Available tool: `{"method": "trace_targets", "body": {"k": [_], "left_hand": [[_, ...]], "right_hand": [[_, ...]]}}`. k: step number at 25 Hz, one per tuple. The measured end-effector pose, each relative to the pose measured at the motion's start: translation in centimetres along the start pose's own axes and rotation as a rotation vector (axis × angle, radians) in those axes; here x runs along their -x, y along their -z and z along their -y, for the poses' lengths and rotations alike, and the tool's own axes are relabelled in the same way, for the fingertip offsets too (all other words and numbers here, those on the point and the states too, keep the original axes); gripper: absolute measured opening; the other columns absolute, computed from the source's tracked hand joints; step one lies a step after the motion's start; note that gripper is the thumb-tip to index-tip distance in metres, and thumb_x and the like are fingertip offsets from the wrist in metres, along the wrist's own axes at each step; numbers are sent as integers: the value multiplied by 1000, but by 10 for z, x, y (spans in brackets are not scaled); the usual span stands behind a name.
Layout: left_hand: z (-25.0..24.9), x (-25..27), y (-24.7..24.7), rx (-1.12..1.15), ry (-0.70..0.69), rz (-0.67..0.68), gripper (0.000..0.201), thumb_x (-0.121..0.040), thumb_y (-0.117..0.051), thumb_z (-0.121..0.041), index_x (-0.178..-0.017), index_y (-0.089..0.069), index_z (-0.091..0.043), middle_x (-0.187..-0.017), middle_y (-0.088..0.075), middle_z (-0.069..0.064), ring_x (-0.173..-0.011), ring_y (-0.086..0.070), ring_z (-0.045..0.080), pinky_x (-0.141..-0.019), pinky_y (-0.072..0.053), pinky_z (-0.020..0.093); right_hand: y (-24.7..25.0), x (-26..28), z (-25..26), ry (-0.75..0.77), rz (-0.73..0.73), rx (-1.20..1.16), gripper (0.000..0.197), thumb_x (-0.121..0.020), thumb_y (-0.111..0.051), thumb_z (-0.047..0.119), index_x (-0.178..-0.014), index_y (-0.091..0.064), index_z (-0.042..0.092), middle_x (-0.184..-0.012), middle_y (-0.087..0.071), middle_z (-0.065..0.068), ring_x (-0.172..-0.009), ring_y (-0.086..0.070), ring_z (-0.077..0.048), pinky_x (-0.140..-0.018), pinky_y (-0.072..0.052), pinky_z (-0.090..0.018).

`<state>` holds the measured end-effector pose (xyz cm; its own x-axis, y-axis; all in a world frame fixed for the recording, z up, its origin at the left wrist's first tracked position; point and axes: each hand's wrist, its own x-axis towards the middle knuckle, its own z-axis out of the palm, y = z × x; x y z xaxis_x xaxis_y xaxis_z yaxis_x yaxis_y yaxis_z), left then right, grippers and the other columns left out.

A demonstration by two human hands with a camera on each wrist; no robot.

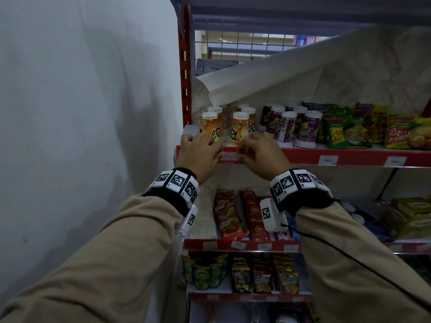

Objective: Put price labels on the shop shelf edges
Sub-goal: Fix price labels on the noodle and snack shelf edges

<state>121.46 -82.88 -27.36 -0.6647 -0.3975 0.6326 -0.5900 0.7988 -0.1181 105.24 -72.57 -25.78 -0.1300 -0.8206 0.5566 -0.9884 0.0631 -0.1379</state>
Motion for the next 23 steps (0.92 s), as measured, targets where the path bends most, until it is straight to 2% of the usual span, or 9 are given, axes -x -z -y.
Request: {"method": "trace_targets", "body": {"k": [6,11,15,23], "left_hand": [[2,-1,-1,56,14,33,29,-97,-42,-43,-105,-63,-25,-103,-54,-3,-100,-48,18,-91,-26,39],[0,2,-1,94,36,-2,23,-96,-42,-43,-103,-57,-28,-105,-57,-6,-99,-49,17,-90,-24,37],[-1,2,0,20,33,20,26,-98,-38,-43,-105,-57,-27,-106,-56,-4,-100,-49,18,-91,-25,38],[-1,0,2,-77,13,22,30,-98,-36,-43,-107,-58,-24,-107,-56,-2,-102,-49,20,-92,-27,41]], "right_hand": [[2,1,2,-7,31,34,16,-86,-64,29,-101,-66,23,-101,-57,-2,-99,-47,-24,-89,-40,-39],[4,1,4,-19,52,47,16,-87,-63,30,-101,-66,23,-102,-56,-2,-99,-46,-24,-87,-39,-38],[4,2,5,-26,56,54,16,-87,-62,29,-102,-64,24,-104,-55,-2,-100,-46,-25,-90,-40,-42],[3,3,6,-34,47,61,16,-88,-61,30,-103,-65,25,-106,-56,-3,-102,-44,-25,-88,-39,-40]]}}
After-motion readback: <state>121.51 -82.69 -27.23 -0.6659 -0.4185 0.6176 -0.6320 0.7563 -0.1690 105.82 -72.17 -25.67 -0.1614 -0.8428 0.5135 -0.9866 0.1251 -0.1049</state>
